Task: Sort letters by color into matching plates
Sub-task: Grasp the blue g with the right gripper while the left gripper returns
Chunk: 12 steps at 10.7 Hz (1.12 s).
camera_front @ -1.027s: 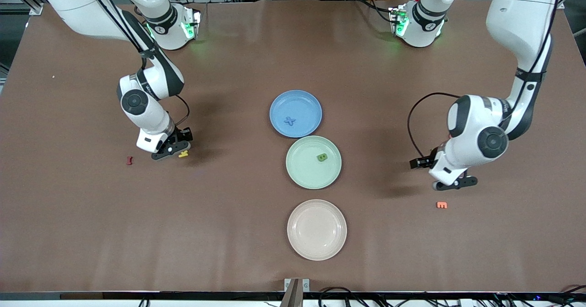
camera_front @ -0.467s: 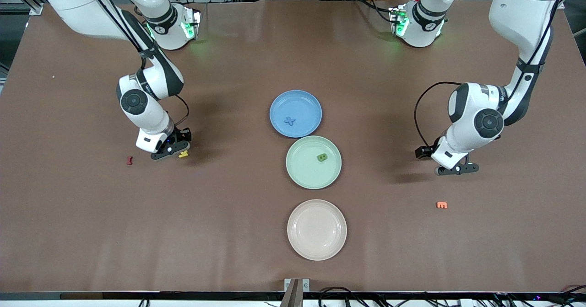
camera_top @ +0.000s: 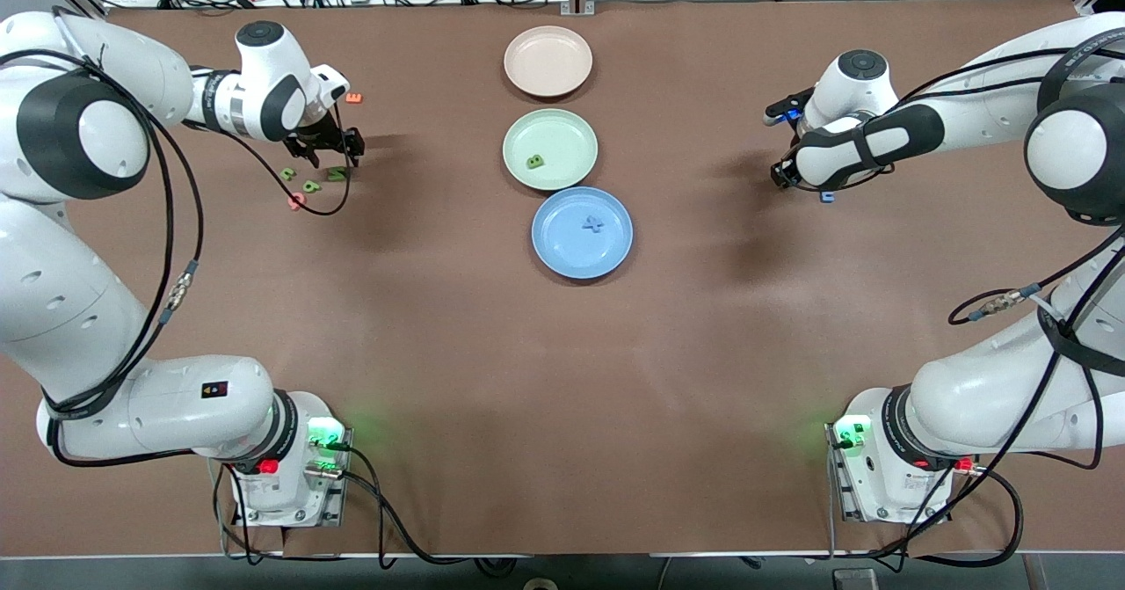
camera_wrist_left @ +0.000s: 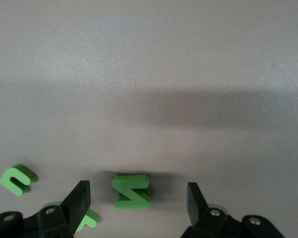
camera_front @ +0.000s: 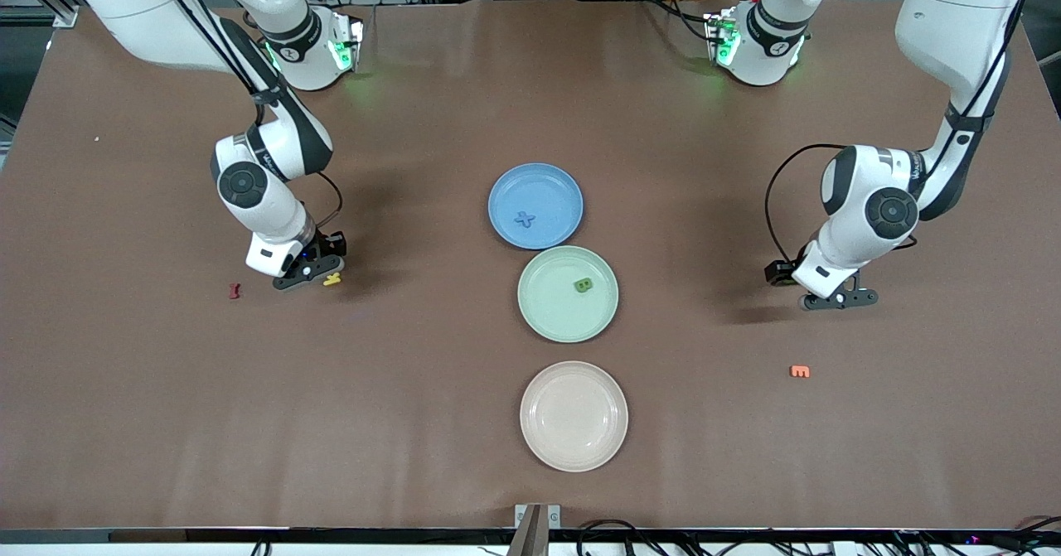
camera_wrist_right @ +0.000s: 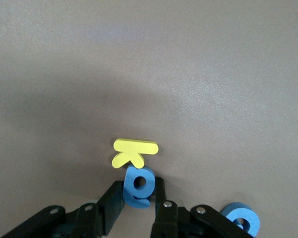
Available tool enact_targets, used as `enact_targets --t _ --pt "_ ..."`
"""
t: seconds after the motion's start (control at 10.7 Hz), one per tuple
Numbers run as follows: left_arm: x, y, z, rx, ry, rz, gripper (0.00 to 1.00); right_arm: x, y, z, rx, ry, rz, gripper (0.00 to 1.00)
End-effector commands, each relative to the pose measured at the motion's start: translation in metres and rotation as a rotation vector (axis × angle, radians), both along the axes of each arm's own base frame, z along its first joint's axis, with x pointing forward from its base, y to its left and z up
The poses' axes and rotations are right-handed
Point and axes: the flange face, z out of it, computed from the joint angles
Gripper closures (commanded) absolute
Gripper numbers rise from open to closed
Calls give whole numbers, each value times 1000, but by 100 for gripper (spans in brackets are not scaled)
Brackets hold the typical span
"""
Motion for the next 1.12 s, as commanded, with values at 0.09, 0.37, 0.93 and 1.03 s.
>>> enact_targets --t 0.09,0.37,0.93,1.03 --pt "-10 9 0 1 -22 1 15 2 -6 -1 -4 -1 -5 83" --pt "-13 16 -3 -11 -39 15 15 5 -6 2 -2 -9 -9 84" --pt "-19 12 -4 -30 -67 15 15 10 -9 6 0 -21 -18 85" --pt "-19 10 -2 -45 -73 15 15 11 -10 12 -4 -21 -22 85"
